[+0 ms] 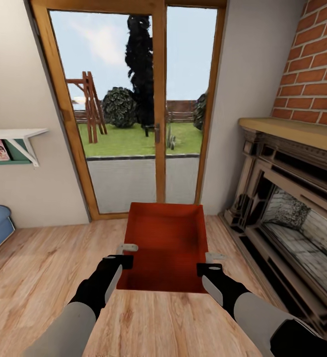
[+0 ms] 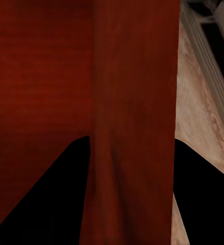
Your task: Move the two storage containers from the living room to the garage. In the garage, place one container on the floor and stack the other container on top of it (either order is fine).
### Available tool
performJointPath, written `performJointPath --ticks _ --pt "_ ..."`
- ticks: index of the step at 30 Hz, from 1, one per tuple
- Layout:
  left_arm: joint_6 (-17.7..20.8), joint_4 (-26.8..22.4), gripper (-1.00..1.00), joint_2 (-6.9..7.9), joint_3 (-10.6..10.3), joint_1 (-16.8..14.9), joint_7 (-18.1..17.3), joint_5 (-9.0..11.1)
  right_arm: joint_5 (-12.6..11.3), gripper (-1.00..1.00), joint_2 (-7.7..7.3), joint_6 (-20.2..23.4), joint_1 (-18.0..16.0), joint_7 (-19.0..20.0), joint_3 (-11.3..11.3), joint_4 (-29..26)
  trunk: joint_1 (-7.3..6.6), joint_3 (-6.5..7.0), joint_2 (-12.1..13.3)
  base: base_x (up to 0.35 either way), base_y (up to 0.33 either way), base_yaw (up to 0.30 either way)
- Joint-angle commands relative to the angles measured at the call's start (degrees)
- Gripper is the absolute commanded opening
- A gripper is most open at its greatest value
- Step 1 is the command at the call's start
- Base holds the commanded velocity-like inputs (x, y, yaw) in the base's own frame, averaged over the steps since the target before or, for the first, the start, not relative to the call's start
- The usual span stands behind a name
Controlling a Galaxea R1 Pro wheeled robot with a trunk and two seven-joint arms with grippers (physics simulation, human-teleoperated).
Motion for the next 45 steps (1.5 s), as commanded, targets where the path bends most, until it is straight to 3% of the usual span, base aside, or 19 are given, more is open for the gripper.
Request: performJointPath --ticks 1,45 --pt "0.55 -0.07 -1.0 0.0 1.5 -0.07 1.54 -1.94 1.95 -1.0 -0.05 0.49 -0.05 -0.48 -0.8 -0.19 0.04 -0.12 -0.13 0.0 0.0 0.272" --pt "0.64 -0.07 -1.0 0.0 1.52 -0.05 1.54 -1.94 2.0 -1.0 -0.04 0.49 -0.05 -0.57 -0.77 0.02 0.04 1.09 -0.13 0.0 0.0 0.276"
